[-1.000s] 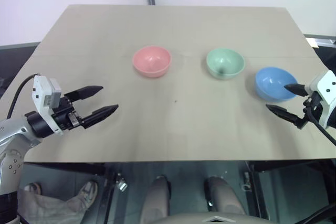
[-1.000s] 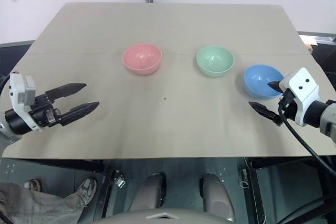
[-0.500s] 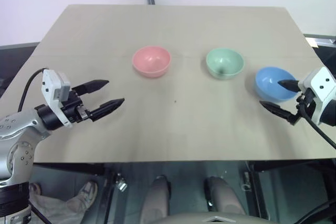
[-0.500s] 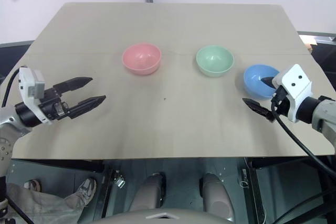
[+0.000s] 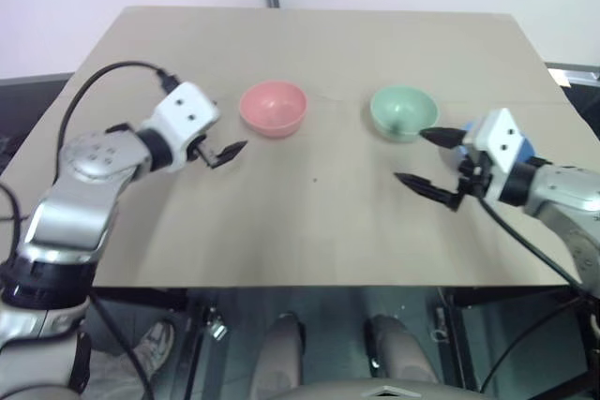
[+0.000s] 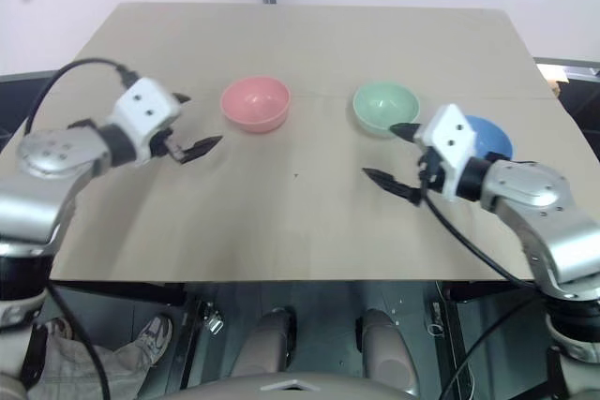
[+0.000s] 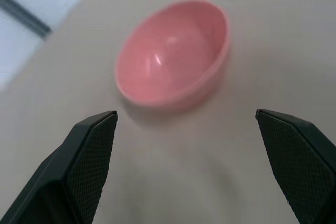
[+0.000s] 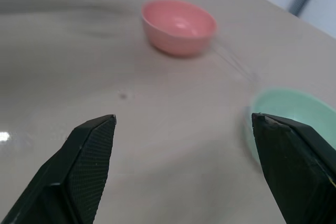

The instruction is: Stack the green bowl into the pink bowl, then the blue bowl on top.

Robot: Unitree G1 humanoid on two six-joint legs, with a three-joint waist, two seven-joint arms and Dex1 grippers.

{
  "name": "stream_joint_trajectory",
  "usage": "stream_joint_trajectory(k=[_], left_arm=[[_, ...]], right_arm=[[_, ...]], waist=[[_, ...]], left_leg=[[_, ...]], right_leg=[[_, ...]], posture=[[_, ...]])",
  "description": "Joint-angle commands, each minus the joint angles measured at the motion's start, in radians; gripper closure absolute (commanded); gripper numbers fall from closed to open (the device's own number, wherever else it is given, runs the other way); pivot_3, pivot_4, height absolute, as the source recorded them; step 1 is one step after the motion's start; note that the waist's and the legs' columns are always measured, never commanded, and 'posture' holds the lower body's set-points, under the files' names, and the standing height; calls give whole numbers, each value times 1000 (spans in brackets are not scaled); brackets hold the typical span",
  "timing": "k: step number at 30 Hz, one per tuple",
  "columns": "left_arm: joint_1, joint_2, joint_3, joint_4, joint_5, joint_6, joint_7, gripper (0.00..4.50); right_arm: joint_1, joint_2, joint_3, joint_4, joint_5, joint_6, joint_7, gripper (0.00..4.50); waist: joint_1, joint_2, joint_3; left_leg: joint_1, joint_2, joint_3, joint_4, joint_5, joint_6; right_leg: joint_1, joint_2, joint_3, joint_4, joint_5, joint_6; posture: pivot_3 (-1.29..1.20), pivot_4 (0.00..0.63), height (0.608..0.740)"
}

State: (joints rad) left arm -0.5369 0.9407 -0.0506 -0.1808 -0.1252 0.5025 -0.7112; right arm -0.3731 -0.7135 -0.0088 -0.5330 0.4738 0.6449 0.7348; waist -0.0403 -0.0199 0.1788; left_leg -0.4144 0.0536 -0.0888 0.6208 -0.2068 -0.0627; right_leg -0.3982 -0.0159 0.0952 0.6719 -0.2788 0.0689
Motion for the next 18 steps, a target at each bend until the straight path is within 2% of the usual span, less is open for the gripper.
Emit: stream_joint_trajectory(k=[1, 6, 9, 10, 13, 14, 18], left_arm=[[-155, -52, -148, 95, 136, 4, -16, 38], [-332, -130, -343, 252, 281, 32, -114, 38], [-393, -192, -413, 378, 347, -25, -133, 38], [-409, -213, -431, 423, 371, -50, -128, 547], [-430, -244, -451, 489, 406, -59, -150, 1506], [-432, -250, -450, 503, 412, -66, -156, 2124], [-443, -267, -443, 531, 422, -100, -183, 3864]], right_arm=[[-54, 21, 68, 13, -48, -64, 18, 0], [-91, 48, 141, 48, -99, -130, 51, 0], [-102, 59, 150, 59, -115, -144, 52, 0], [-103, 60, 152, 60, -123, -146, 49, 0], [-104, 62, 143, 55, -133, -141, 40, 0], [-102, 63, 139, 52, -133, -137, 37, 0], [-83, 56, 121, 29, -137, -121, 21, 0]], waist=[[0, 0, 0], [-3, 0, 0], [-3, 0, 0], [-1, 0, 0], [-4, 0, 0], [-4, 0, 0], [-3, 0, 0]], left_leg=[[0, 0, 0, 0, 0, 0], [-1, 0, -1, 0, 0, 0], [-2, 0, 0, 0, 0, 0], [-2, 0, 0, 0, 0, 0], [-2, 0, 0, 0, 0, 0], [-2, 0, 0, 1, 0, 0], [-2, 0, 0, 2, 0, 0]], right_leg=[[0, 0, 0, 0, 0, 0], [-1, 0, -1, 1, 0, 0], [-3, 0, 0, 2, 0, 0], [-3, 0, 0, 4, 0, 0], [-4, 0, 0, 6, 0, 0], [-4, 0, 0, 6, 0, 0], [-4, 0, 0, 7, 0, 0]], posture=[[0, 150, 740], [0, 150, 740], [0, 150, 740], [0, 150, 740], [0, 150, 740], [0, 150, 740], [0, 150, 740]])
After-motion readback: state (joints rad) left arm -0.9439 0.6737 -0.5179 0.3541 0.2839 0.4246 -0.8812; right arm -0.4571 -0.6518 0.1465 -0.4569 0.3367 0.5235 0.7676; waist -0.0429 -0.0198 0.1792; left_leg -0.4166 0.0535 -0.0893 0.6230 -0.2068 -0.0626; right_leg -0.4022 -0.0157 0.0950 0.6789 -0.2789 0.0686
